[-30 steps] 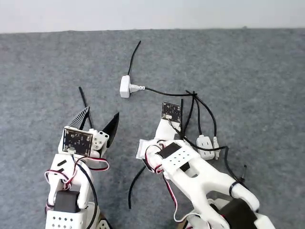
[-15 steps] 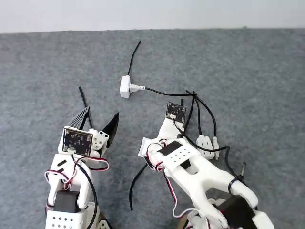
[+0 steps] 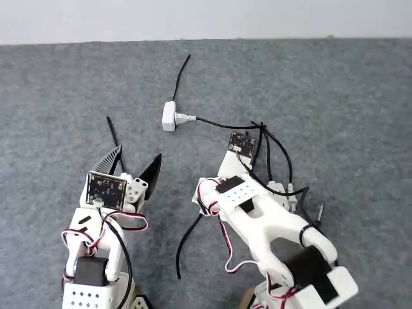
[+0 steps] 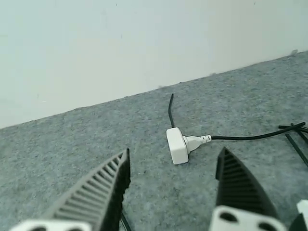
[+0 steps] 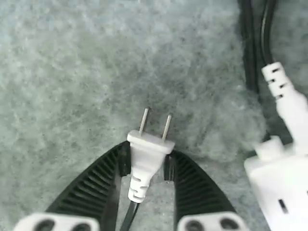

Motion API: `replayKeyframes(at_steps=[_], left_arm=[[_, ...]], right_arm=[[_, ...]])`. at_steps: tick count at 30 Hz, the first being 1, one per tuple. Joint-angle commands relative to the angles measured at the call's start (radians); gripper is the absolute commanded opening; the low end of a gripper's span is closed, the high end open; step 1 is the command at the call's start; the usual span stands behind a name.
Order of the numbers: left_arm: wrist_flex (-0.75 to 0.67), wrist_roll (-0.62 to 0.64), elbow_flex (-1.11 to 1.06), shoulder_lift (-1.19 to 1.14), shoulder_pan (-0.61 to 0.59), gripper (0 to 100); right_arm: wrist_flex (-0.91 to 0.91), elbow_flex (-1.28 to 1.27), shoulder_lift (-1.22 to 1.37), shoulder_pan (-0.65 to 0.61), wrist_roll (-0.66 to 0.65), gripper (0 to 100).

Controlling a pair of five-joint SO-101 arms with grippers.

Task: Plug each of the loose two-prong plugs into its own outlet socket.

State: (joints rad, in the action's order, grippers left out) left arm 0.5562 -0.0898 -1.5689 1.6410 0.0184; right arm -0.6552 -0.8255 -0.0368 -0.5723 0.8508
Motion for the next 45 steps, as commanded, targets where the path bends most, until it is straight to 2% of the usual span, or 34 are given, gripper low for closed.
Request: replayKeyframes(at_steps=[1, 4, 8, 12, 18, 22, 25, 30, 36, 39, 42, 45], left_arm=[[-0.029, 0.011, 0.015, 0.0, 0.008, 27], [-0.029, 0.011, 0.015, 0.0, 0.008, 27], [-0.029, 0.011, 0.015, 0.0, 0.008, 27], [-0.029, 0.011, 0.015, 0.0, 0.008, 27], [-0.026, 0.008, 0.013, 0.0, 0.041, 27], [-0.026, 0.008, 0.013, 0.0, 0.041, 27], [-0.026, 0.008, 0.013, 0.0, 0.041, 27], [-0.025, 0.009, 0.013, 0.0, 0.044, 27], [-0.025, 0.009, 0.013, 0.0, 0.046, 27], [-0.02, 0.009, 0.013, 0.0, 0.058, 27], [0.017, 0.005, 0.019, 0.006, 0.095, 27], [0.025, 0.003, 0.019, 0.006, 0.123, 27]], right_arm=[[0.01, 0.038, 0.05, 0.007, 0.005, 0.6], [0.012, 0.04, 0.048, 0.013, -0.012, 0.8], [-0.065, 0.109, 0.047, 0.039, -0.137, 0.8], [-0.3, 0.261, 0.047, 0.088, -0.249, 0.8], [-0.679, 0.58, 0.05, 0.231, -0.595, 0.8], [-0.842, 0.778, 0.059, 0.308, -0.713, 0.8], [-0.9, 0.838, 0.059, 0.354, -0.899, 0.8], [-0.969, 0.847, 0.054, 0.349, -1.158, 0.8], [-0.963, 0.876, 0.05, 0.39, -1.297, 0.8], [-1.001, 0.937, 0.047, 0.406, -1.461, 0.8], [-1.064, 1.0, 0.048, 0.363, -1.587, 0.8], [-1.072, 1.04, 0.047, 0.315, -1.633, 0.8]])
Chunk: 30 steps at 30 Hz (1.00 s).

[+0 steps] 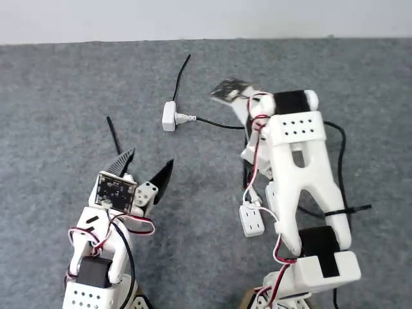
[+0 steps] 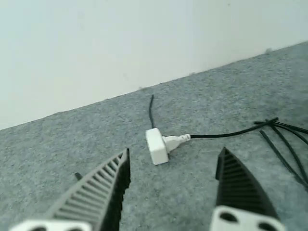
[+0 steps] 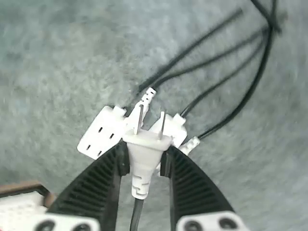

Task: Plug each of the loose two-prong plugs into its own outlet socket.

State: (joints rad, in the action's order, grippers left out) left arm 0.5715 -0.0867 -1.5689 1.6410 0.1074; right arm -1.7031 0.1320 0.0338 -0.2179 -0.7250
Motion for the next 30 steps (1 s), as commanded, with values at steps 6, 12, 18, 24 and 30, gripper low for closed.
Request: replayKeyframes(at_steps=[6, 12, 18, 24, 30], left_arm=[[0.038, 0.0, 0.044, 0.008, 0.035, 27], [0.087, 0.005, 0.084, 0.008, 0.041, 27], [0.178, 0.005, 0.142, 0.008, 0.107, 27], [0.203, 0.006, 0.163, 0.008, 0.109, 27], [0.204, 0.006, 0.162, 0.008, 0.109, 27]], right_arm=[[-0.021, 0.121, -0.022, -0.145, -0.055, 0.8], [-0.03, 0.12, -0.022, -0.251, -0.02, 0.9], [-0.041, 0.117, -0.021, -0.338, 0.003, 0.9], [-0.047, 0.121, -0.022, -0.398, 0.026, 0.9], [-0.053, 0.123, -0.024, -0.406, 0.011, 0.9]])
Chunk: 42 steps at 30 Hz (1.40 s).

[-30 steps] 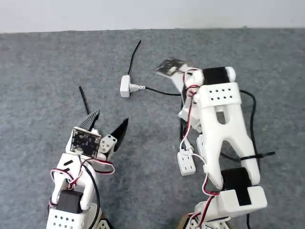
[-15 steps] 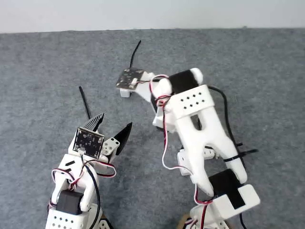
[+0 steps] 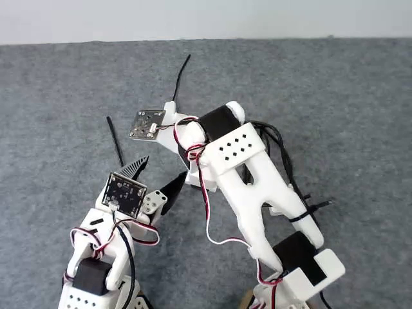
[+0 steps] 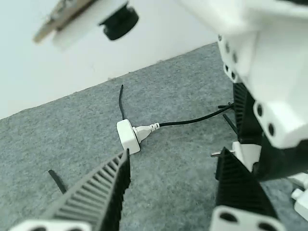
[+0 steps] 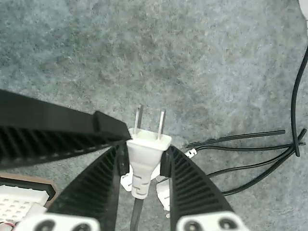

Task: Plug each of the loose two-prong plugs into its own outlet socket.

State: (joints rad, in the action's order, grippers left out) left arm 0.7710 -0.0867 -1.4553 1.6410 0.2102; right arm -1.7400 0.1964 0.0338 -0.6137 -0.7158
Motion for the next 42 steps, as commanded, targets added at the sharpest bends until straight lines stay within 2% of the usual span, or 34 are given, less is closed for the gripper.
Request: replayKeyframes(at_steps=[1, 7, 13, 19, 33, 42], left_arm=[[0.005, 0.006, 0.047, 0.008, 0.006, 27], [0.002, 0.006, 0.039, 0.008, 0.006, 27], [-0.029, 0.006, 0.016, 0.008, 0.006, 27], [-0.031, 0.006, 0.013, 0.008, 0.006, 27], [-0.032, 0.006, 0.004, 0.008, 0.006, 27], [-0.032, 0.006, 0.004, 0.008, 0.006, 27]], right_arm=[[-0.016, 0.058, -0.025, -0.01, 0.002, 0.9], [-0.028, 0.078, -0.134, -0.033, 0.006, 0.8], [-0.056, 0.089, -0.183, -0.12, 0.08, 0.8], [-0.056, 0.089, -0.219, -0.188, 0.086, 0.8], [-0.058, 0.083, -0.289, -0.188, 0.169, 0.8], [-0.058, 0.083, -0.288, -0.188, 0.178, 0.8]])
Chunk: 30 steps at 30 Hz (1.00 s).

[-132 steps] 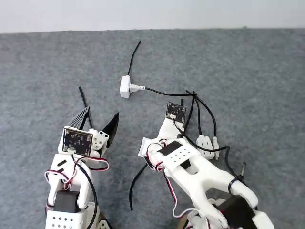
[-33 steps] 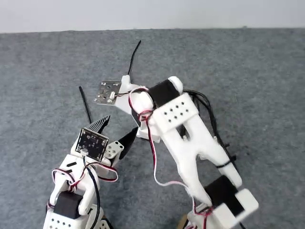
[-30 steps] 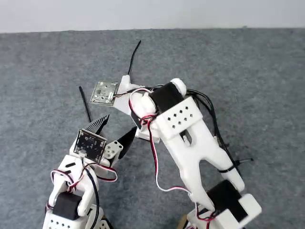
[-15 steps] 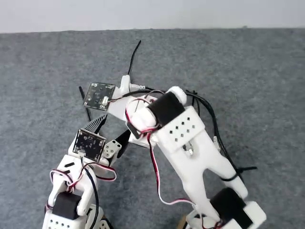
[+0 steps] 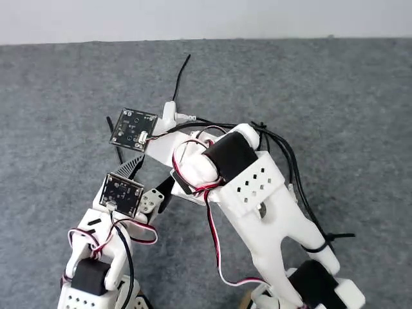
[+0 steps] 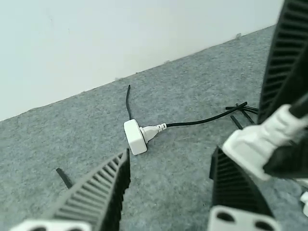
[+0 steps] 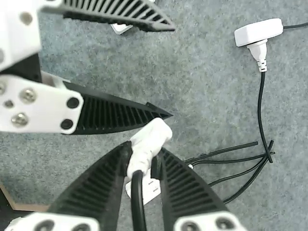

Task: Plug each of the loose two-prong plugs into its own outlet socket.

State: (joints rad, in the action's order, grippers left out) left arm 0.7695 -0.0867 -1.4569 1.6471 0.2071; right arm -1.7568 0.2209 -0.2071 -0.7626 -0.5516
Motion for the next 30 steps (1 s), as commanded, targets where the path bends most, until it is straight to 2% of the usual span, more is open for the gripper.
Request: replayKeyframes(at_steps=[1, 6, 14, 25, 27, 30], left_arm=[[-0.031, 0.006, 0.005, 0.002, 0.009, 27], [-0.031, 0.006, 0.005, 0.002, 0.009, 27], [-0.031, 0.006, 0.005, 0.002, 0.005, 27], [-0.031, 0.006, 0.005, 0.002, -0.002, 27], [-0.032, 0.009, 0.007, 0.002, -0.028, 27], [-0.075, 0.08, 0.01, -0.005, -0.12, 27]], right_arm=[[-0.041, 0.057, -0.047, -0.039, 0.015, 0.8], [-0.035, 0.017, -0.045, -0.038, 0.051, 0.8], [0.019, -0.026, -0.051, 0.039, 0.057, 0.8], [0.07, -0.026, -0.042, 0.058, 0.049, 0.8], [0.074, -0.017, -0.03, 0.061, 0.048, 0.8], [0.077, 0.023, 0.01, 0.061, 0.034, 0.8]])
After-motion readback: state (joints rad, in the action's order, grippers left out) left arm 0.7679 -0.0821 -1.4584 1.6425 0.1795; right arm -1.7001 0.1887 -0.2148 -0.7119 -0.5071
